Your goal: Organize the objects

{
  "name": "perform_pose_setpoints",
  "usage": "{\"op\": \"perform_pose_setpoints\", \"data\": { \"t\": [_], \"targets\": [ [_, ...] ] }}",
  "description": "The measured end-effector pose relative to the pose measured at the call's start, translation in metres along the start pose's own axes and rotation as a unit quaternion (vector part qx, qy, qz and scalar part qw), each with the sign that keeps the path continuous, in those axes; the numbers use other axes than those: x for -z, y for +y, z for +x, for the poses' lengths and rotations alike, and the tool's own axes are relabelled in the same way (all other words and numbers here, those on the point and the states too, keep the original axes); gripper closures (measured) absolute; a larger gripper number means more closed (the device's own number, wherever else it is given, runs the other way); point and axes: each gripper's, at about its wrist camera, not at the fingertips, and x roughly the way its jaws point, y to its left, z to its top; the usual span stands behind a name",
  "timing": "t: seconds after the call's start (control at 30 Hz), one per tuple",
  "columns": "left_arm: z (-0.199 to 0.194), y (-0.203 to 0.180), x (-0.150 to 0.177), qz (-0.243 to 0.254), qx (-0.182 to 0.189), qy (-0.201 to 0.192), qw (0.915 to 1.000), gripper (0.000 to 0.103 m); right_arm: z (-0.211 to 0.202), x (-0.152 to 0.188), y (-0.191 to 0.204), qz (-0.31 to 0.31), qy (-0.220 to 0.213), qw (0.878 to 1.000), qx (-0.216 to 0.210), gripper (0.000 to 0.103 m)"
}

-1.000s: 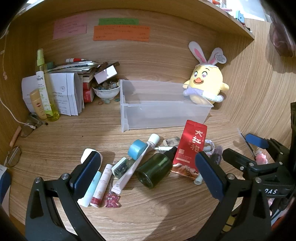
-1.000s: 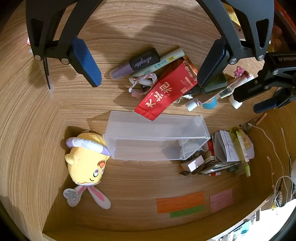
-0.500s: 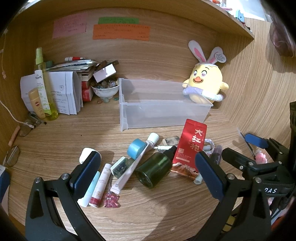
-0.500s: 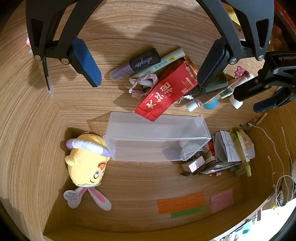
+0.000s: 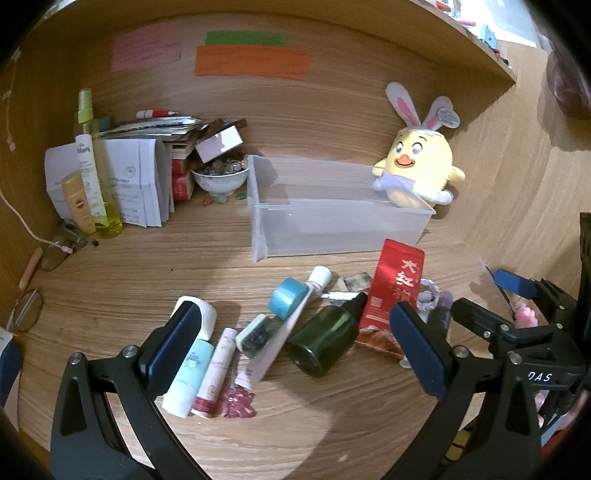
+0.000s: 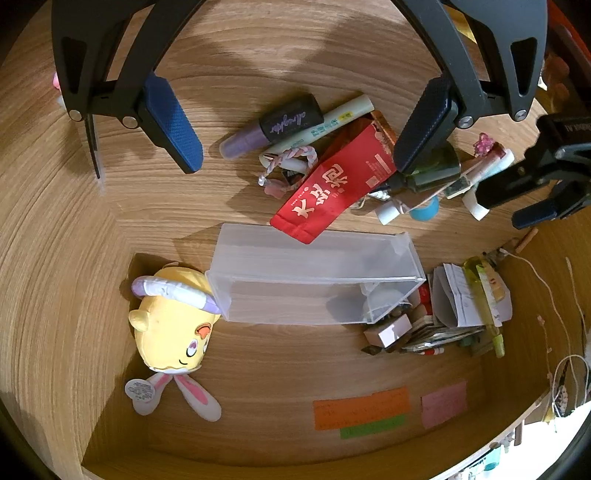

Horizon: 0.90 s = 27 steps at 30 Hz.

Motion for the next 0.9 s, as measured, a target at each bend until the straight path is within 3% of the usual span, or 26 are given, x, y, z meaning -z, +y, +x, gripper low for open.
{"op": "perform_pose_setpoints", "data": {
  "t": [0.37,0.47,0.63,0.9],
  "targets": [
    [0.01,0.041,0.003,-0.03,-0.041,0.006,0.9987,0.001,0.022,0.011,-0.013,0.018,0.044,0.999,0.011,0.0],
    [0.018,0.056,0.005,-0.039,-0.051,0.021,0.9977,0.016,0.029,0.016,-0.019,0.031,0.062,0.998,0.009,0.0],
    [0.033,0.073,0.007,-0.058,-0.06,0.044,0.9955,0.02,0.04,0.022,-0.031,0.064,0.088,0.994,-0.009,0.0],
    [0.053,0.084,0.009,-0.062,-0.069,0.076,0.9928,0.035,0.049,0.023,-0.033,0.086,0.104,0.991,-0.011,0.003]
  ]
}}
